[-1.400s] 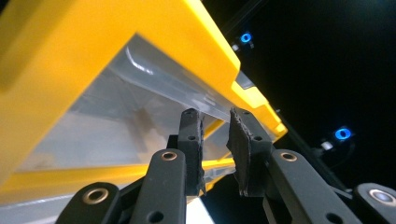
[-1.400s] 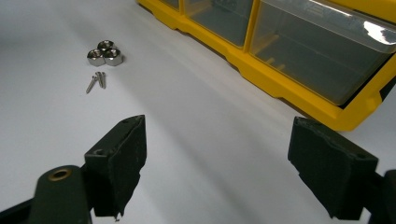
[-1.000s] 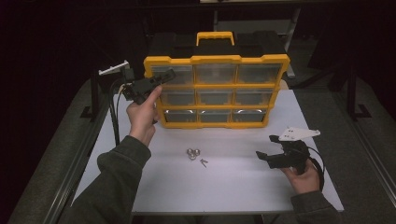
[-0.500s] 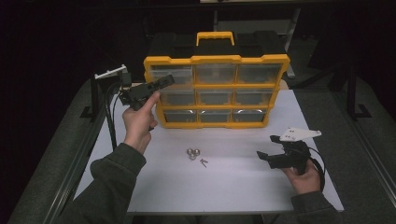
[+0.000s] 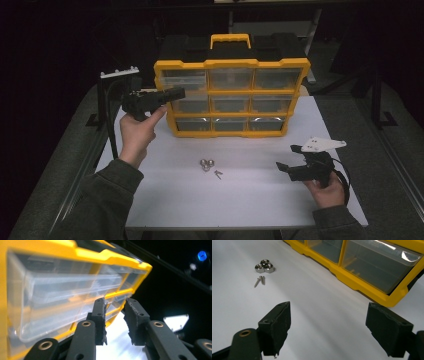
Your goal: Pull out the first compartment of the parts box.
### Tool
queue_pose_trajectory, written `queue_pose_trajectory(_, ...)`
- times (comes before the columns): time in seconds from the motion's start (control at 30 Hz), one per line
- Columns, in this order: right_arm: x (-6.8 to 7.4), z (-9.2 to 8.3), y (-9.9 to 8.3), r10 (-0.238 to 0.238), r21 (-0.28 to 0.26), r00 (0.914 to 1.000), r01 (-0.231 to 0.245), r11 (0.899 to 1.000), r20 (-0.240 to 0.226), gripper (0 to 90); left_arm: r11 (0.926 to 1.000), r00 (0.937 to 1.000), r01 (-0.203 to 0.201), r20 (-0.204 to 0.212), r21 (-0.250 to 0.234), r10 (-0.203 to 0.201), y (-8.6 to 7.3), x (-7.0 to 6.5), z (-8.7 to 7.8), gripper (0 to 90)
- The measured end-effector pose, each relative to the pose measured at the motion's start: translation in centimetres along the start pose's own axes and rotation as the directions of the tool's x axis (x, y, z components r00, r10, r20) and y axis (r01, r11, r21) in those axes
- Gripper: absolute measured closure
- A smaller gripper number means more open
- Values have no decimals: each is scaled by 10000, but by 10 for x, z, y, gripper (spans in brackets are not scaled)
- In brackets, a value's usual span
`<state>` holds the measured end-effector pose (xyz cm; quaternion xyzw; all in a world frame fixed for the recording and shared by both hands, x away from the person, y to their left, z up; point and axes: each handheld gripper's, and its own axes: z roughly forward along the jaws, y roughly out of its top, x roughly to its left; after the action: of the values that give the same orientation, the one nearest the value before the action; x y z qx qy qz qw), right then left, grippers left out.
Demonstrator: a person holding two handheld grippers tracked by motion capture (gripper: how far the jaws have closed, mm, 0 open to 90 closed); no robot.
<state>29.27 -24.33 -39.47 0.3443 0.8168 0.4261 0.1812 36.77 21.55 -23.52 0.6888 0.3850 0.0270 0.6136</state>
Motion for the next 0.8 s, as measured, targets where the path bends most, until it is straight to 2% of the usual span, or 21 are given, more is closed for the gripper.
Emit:
queue_pose_trajectory(0.03, 1, -1, 0, 34, -72, 10000, -34, 10000, -14, 192, 9957, 9965, -828, -49, 405, 830, 8, -4, -4, 693)
queue_pose_trajectory(0.07, 1, -1, 1, -47, -91, 10000, 47, 9999, 3, 192, 9896, 9912, -1309, -117, 594, 1318, 12, -7, -6, 689)
queue_pose_trajectory(0.1, 1, -1, 1, -47, -91, 10000, 47, 9999, 3, 192, 9896, 9912, -1309, -117, 594, 1318, 12, -7, -6, 689)
queue_pose_trajectory(0.17, 2, -1, 2, -118, -103, 9999, 117, 9999, -75, 193, 9677, 9702, -2251, -650, 1135, 2333, 21, -14, -11, 693)
queue_pose_trajectory(0.2, 2, -1, 2, -118, -103, 9999, 117, 9999, -75, 193, 9579, 9625, -2540, -626, 1336, 2640, 25, -16, -12, 693)
queue_pose_trajectory(0.23, 2, 0, 2, -194, -1, 9997, 194, 9998, -137, 194, 9415, 9494, -3010, -456, 1514, 3109, 35, -20, -14, 693)
queue_pose_trajectory(0.27, 2, 0, 2, -194, -1, 9997, 194, 9998, -137, 194, 9415, 9494, -3010, -456, 1514, 3109, 35, -20, -14, 693)
queue_pose_trajectory(0.33, 3, 1, 3, -275, 45, 9995, 276, 9996, -143, 194, 9206, 9342, -3475, -189, 1782, 3562, 46, -23, -15, 692)
queue_pose_trajectory(0.37, 3, 1, 3, -335, 48, 9993, 336, 9994, -159, 194, 8966, 9168, -3909, 22, 2078, 3993, 56, -25, -14, 691)
queue_pose_trajectory(0.4, 3, 1, 3, -335, 48, 9993, 336, 9994, -159, 194, 8966, 9168, -3909, 22, 2078, 3993, 56, -25, -14, 686)
queue_pose_trajectory(0.43, 4, 1, 3, -327, 39, 9993, 328, 9995, -190, 194, 8854, 9144, -3996, 352, 2376, 4032, 63, -24, -12, 666)
queue_pose_trajectory(0.47, 3, 1, 3, -333, 39, 9992, 334, 9994, -207, 194, 8854, 9144, -3996, 352, 2376, 4032, 63, -24, -12, 652)
queue_pose_trajectory(0.5, 3, 1, 3, -339, 31, 9992, 340, 9994, -233, 193, 8697, 9053, -4214, 632, 2570, 4200, 69, -23, -10, 650)
queue_pose_trajectory(0.53, 3, 1, 3, -339, 31, 9992, 340, 9994, -233, 193, 8697, 9053, -4214, 632, 2570, 4200, 69, -23, -10, 642)
queue_pose_trajectory(0.6, 2, 0, 3, -345, 76, 9991, 347, 9994, -252, 192, 8457, 8873, -4583, 856, 2733, 4532, 74, -23, -7, 640)
queue_pose_trajectory(0.63, 2, 0, 3, -359, 64, 9990, 361, 9993, -261, 192, 8384, 8838, -4648, 920, 2847, 4587, 76, -23, -6, 637)
queue_pose_trajectory(0.67, 2, 0, 2, -360, 49, 9990, 362, 9993, -272, 192, 8162, 8726, -4840, 1039, 3155, 4773, 81, -21, -2, 612)
queue_pose_trajectory(0.7, 2, 0, 2, -360, 49, 9990, 362, 9993, -272, 192, 8162, 8726, -4840, 1039, 3155, 4773, 81, -21, -2, 603)
queue_pose_trajectory(0.73, 2, 0, 2, -345, 37, 9990, 347, 9994, -295, 192, 8011, 8621, -5005, 1039, 3282, 4960, 83, -21, 0, 590)
queue_pose_trajectory(0.77, 2, 0, 2, -355, 35, 9989, 356, 9994, -300, 192, 7739, 8443, -5268, 1111, 3516, 5242, 86, -19, 5, 571)
queue_pose_trajectory(0.8, 2, 0, 2, -355, 35, 9989, 356, 9994, -300, 192, 7739, 8443, -5268, 1111, 3516, 5242, 86, -19, 5, 546)
